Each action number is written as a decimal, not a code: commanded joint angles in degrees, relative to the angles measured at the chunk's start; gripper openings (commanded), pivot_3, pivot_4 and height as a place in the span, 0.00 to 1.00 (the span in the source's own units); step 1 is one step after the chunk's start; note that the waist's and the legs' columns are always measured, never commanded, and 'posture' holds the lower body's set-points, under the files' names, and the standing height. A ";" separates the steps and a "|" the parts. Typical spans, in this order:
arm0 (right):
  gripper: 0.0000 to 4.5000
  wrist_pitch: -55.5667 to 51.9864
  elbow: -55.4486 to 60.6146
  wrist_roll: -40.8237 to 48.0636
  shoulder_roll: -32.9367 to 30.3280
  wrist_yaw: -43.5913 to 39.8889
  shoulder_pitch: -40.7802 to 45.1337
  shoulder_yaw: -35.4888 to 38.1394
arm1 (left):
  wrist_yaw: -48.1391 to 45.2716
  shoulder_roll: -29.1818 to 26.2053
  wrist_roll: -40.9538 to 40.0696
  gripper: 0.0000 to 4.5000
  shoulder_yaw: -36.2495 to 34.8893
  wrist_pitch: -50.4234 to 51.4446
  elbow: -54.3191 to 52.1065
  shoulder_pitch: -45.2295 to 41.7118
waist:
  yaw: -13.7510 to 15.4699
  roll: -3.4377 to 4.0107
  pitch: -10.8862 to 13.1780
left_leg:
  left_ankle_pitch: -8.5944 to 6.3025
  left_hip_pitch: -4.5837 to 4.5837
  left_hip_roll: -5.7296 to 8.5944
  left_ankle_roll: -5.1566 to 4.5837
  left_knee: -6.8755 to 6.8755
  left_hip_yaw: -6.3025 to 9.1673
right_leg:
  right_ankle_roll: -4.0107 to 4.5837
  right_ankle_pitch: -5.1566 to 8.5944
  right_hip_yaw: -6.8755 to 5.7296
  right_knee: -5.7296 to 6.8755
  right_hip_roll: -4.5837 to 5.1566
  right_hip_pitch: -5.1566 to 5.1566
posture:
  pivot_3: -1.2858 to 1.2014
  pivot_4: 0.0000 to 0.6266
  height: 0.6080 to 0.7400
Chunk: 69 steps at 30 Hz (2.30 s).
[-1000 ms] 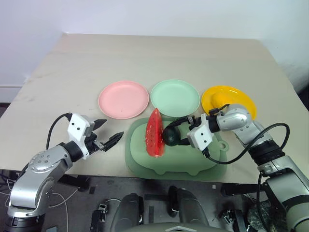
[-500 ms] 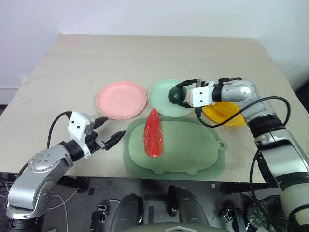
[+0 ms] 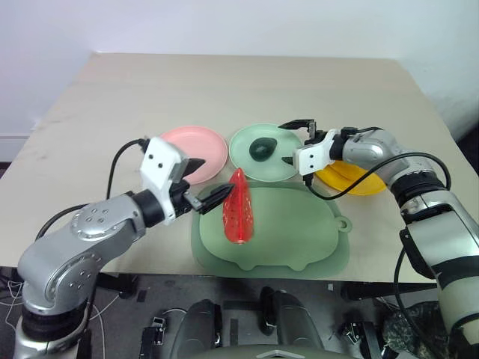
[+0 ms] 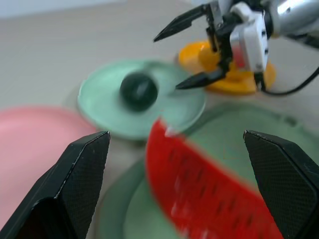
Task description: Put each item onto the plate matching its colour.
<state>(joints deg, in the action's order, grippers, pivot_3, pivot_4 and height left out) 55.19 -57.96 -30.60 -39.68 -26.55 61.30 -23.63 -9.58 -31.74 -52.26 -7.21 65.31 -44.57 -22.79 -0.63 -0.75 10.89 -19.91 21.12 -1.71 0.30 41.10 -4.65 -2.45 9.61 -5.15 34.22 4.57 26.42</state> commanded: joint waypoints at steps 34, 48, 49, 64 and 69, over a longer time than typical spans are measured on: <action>1.00 -35.30 61.70 42.50 -9.13 -33.26 -45.34 12.61 | 15.18 22.16 14.22 0.32 -0.21 21.15 16.80 -20.36 | 1.45 -0.14 0.18 | -0.16 -0.80 0.15 -0.27 -0.03 0.13 | 0.10 0.18 -0.07 -0.10 -0.05 -0.88 | 0.52 0.24 1.00; 1.00 -35.83 59.62 39.31 -5.28 -32.70 -43.74 13.29 | 24.51 25.28 32.89 0.61 -6.39 7.75 46.17 -31.66 | 1.51 -0.32 0.29 | -0.03 -0.74 0.14 -0.05 -0.08 0.12 | -0.11 0.10 -0.17 -0.17 -0.02 -0.86 | 0.52 0.24 1.00; 1.00 -35.76 59.49 39.19 -5.37 -32.62 -43.88 13.47 | 24.44 25.51 33.20 0.67 -6.60 7.60 46.43 -31.90 | 1.50 -0.33 0.30 | -0.03 -0.72 0.15 -0.05 -0.08 0.12 | -0.12 0.09 -0.18 -0.18 -0.01 -0.87 | 0.52 0.24 1.00; 1.00 -46.84 57.69 43.41 -4.57 -28.17 -44.86 21.20 | 3.97 11.22 26.99 1.00 -8.08 1.83 14.59 -14.88 | 0.87 -0.27 0.33 | -0.04 -0.83 -0.03 -0.01 -0.17 0.04 | -0.10 0.10 -0.11 -0.09 -0.01 -0.82 | 0.52 0.24 1.00; 1.00 -53.23 57.34 46.97 -4.48 -27.59 -48.56 25.91 | -11.52 -0.17 25.96 1.00 -11.77 -12.31 8.40 7.67 | 1.20 -0.27 0.33 | -0.02 -0.69 -0.08 0.03 -0.15 0.02 | 0.16 0.24 -0.12 -0.05 -0.03 -0.64 | 0.52 0.24 1.00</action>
<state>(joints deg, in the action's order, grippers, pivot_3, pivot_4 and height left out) 3.17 -1.51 14.48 -43.89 -54.37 13.33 -0.50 -17.01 -30.96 -25.66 -15.94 58.37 -32.92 -17.13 0.57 -1.02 11.22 -19.94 20.41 -1.77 0.30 40.96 -4.65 -2.27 9.87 -5.26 34.17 4.57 25.77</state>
